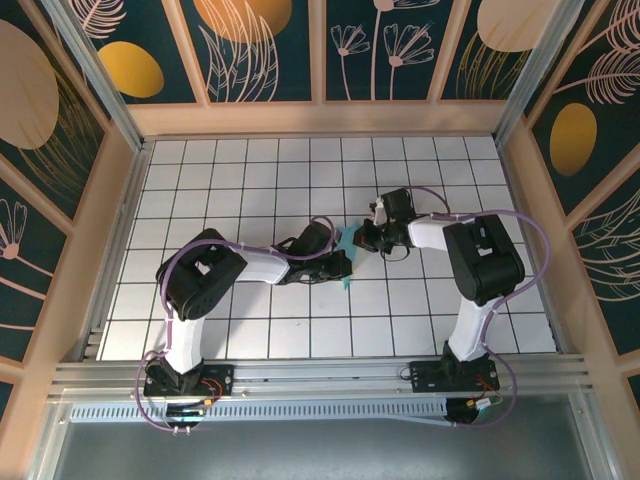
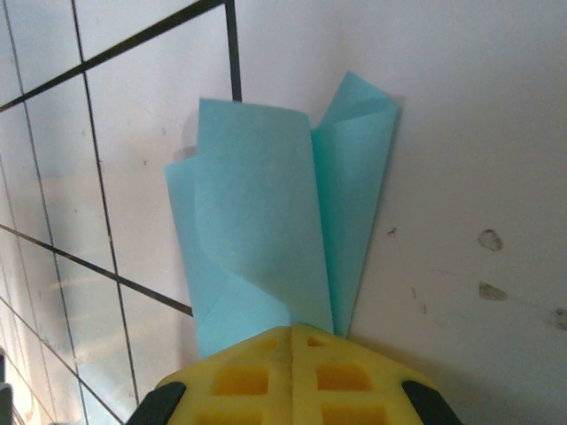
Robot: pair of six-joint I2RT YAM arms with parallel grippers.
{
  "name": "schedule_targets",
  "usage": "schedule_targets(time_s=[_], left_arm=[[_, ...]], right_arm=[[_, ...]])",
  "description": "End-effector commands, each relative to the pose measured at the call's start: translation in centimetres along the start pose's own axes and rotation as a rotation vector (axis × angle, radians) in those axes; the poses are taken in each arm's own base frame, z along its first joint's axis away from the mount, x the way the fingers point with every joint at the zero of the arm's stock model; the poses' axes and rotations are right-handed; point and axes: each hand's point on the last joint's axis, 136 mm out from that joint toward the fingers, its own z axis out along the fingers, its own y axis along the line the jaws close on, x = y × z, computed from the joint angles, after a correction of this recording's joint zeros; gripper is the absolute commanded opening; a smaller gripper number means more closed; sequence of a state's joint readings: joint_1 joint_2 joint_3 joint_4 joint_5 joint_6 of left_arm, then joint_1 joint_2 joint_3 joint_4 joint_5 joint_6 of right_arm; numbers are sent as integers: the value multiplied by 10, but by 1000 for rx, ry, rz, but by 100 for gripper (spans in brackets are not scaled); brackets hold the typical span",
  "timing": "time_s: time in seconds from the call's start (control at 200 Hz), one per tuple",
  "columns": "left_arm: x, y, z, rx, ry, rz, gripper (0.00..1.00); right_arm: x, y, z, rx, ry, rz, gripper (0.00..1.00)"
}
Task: Fold a paper plane with a square sheet of paper (fold left side to right side)
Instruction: Fold the wing for the fifth time at the center of the table.
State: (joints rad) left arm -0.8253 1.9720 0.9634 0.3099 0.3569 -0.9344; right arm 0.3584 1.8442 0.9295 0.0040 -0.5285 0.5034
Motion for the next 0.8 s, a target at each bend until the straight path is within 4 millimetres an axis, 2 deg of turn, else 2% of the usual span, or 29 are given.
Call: schedule_targets(time_s=[0.0, 0.15, 0.315, 0.475, 0.791], left_arm=[[20, 44, 10, -156, 45, -16, 3], [24, 48, 5, -178, 56, 7, 3], [32, 54, -1, -193, 79, 33, 3], [39, 64, -5, -221, 92, 33, 3], [40, 69, -9, -254, 95, 47, 3]], right_arm=[[-13, 18, -24, -75, -68, -41, 0], [-12, 18, -36, -88, -91, -107, 0], [8, 22, -39, -132, -64, -146, 0], [25, 27, -34, -167, -40, -164, 0], [18, 34, -14, -165, -28, -174, 0]])
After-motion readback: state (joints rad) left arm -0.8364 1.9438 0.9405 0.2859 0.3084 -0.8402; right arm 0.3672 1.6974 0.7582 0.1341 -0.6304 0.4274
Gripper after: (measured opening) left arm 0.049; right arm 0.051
